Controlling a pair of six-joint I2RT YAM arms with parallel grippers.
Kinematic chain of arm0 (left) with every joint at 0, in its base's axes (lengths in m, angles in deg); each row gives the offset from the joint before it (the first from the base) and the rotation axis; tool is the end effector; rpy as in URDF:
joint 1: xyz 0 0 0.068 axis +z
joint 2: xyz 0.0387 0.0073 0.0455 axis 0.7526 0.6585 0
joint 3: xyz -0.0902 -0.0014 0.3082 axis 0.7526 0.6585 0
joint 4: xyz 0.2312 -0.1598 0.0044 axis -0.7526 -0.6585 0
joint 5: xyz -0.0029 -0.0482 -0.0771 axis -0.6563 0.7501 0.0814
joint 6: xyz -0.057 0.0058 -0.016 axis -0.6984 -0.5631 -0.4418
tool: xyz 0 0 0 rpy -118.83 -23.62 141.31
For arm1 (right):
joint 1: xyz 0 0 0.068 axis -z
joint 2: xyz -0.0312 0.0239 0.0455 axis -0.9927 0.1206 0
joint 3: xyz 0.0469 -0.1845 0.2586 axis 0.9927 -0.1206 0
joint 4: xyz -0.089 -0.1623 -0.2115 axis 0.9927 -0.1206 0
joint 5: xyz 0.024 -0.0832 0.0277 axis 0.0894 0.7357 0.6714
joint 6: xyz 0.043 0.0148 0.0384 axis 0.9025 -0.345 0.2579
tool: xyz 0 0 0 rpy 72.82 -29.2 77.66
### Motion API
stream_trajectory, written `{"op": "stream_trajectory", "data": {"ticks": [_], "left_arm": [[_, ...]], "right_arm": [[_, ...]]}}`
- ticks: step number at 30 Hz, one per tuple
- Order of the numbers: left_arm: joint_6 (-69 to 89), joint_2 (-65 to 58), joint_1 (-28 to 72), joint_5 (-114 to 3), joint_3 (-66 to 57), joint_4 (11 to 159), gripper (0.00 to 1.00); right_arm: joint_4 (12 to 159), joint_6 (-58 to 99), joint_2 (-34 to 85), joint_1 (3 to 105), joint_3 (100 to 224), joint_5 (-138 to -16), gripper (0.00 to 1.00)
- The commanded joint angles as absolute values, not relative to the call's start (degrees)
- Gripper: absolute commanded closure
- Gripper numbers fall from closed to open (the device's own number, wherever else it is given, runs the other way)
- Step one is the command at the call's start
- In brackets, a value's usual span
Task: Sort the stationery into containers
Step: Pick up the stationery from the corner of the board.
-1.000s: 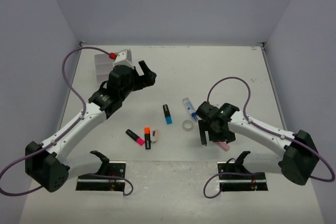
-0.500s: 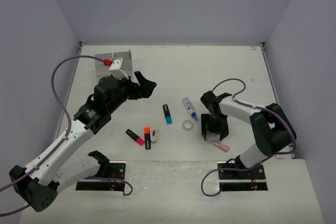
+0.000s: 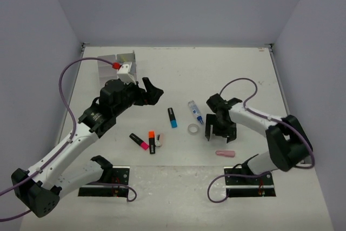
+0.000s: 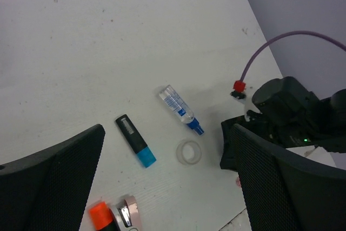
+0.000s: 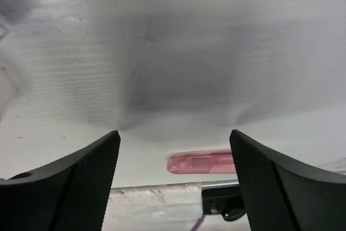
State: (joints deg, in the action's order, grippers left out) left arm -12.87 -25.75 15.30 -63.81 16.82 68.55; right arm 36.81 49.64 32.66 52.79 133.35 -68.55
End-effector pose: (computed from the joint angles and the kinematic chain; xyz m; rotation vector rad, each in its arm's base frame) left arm 0.1789 -0.1183 0.3777 -0.0130 1.9521 -0.8001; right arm 0.2156 0.1248 0.1797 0.1549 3.1321 -0.0299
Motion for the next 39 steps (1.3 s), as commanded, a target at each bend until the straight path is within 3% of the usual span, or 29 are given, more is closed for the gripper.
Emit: {"op": "stream_trajectory", "data": {"ticks": [1, 6, 11, 19, 27, 39], "left_arm": [[-10.2, -22.8, 14.6, -60.7, 16.0, 68.8, 0.00], [-10.8, -22.1, 11.1, -62.4, 16.8, 69.2, 0.00], [-11.7, -20.9, 7.7, -65.9, 17.0, 69.3, 0.00], [-12.0, -19.9, 6.5, -69.7, 15.9, 66.7, 0.00], [-11.4, -22.7, 6.5, -73.9, 14.0, 61.3, 0.00], [-10.6, -24.3, 6.5, -73.5, 14.2, 60.0, 0.00]], "right_arm": [[39.8, 68.2, 12.0, 50.8, 128.6, -54.9, 0.07], [34.9, 91.7, -15.2, 49.9, 118.8, -47.7, 0.01], [25.3, 97.8, -22.2, 49.6, 116.9, -45.2, 0.01], [-0.2, 123.9, -7.9, 49.6, 126.7, -44.0, 0.01], [8.9, 129.4, -0.2, 45.3, 125.7, -55.0, 0.02], [21.4, 137.3, 1.6, 42.6, 117.4, -50.7, 0.15]]}}
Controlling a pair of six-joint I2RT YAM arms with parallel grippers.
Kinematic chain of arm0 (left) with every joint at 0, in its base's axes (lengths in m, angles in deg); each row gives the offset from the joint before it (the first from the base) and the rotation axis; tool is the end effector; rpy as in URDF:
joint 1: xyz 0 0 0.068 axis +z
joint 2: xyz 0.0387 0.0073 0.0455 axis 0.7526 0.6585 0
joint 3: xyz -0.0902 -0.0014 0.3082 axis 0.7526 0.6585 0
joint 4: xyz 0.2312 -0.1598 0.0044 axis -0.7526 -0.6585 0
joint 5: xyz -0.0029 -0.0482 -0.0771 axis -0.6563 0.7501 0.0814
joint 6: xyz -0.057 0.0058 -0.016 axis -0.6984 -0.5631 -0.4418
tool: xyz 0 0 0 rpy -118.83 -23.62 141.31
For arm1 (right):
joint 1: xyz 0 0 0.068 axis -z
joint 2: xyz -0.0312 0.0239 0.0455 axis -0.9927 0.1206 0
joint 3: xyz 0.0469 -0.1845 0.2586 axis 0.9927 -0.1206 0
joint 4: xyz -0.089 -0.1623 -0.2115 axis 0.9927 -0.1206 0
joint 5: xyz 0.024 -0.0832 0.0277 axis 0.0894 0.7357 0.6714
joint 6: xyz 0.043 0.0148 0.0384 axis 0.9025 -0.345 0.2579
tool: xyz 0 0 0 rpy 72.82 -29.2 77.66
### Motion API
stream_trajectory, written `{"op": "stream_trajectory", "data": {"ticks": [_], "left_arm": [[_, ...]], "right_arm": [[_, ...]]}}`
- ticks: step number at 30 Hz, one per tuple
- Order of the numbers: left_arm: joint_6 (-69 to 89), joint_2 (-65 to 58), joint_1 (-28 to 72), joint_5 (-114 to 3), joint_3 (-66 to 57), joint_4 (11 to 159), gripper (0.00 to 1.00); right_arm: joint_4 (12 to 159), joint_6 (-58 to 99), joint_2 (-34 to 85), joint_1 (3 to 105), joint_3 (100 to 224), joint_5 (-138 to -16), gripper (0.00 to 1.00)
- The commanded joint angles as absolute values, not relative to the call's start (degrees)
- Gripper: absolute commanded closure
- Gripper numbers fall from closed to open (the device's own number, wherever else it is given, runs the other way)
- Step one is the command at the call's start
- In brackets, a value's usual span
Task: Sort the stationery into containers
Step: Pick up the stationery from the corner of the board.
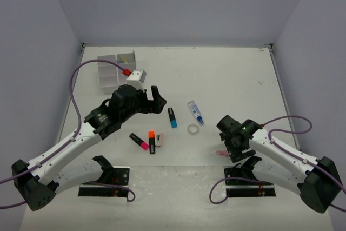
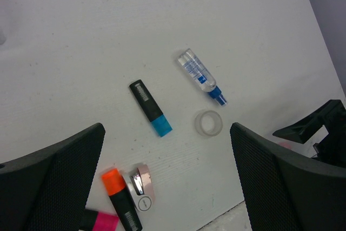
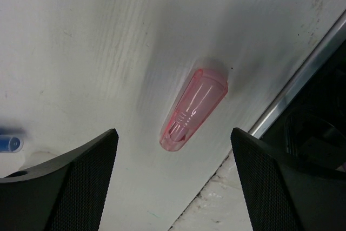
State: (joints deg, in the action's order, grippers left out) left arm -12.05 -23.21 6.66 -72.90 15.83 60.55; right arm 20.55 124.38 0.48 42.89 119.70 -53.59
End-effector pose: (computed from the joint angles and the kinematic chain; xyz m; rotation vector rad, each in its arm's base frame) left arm 0.1672 -0.1419 0.3605 0.0568 2.0955 -0.6563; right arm 0.0972 0.0662 0.2110 1.6573 2.3329 -0.0545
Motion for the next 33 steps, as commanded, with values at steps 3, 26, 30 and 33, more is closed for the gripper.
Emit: {"op": "stream_trajectory", "data": {"ticks": [3, 26, 30, 33], "left_arm": [[-10.6, -24.2, 6.5, -73.2, 14.5, 60.2, 0.00], [-9.9, -26.5, 6.5, -75.0, 11.6, 57.4, 0.00], [-9.5, -27.3, 6.5, -76.2, 10.9, 56.4, 0.00], [-9.4, -27.4, 6.5, -76.5, 10.2, 55.6, 0.00]], "right_arm": [[22.2, 139.3, 2.9, 42.6, 117.0, -47.6, 0.21], [17.7, 140.4, 18.4, 40.6, 125.1, -48.1, 0.62], [17.9, 140.3, 19.1, 39.7, 125.7, -48.9, 0.59], [17.2, 141.2, 20.2, 39.0, 126.7, -50.2, 0.57]]}}
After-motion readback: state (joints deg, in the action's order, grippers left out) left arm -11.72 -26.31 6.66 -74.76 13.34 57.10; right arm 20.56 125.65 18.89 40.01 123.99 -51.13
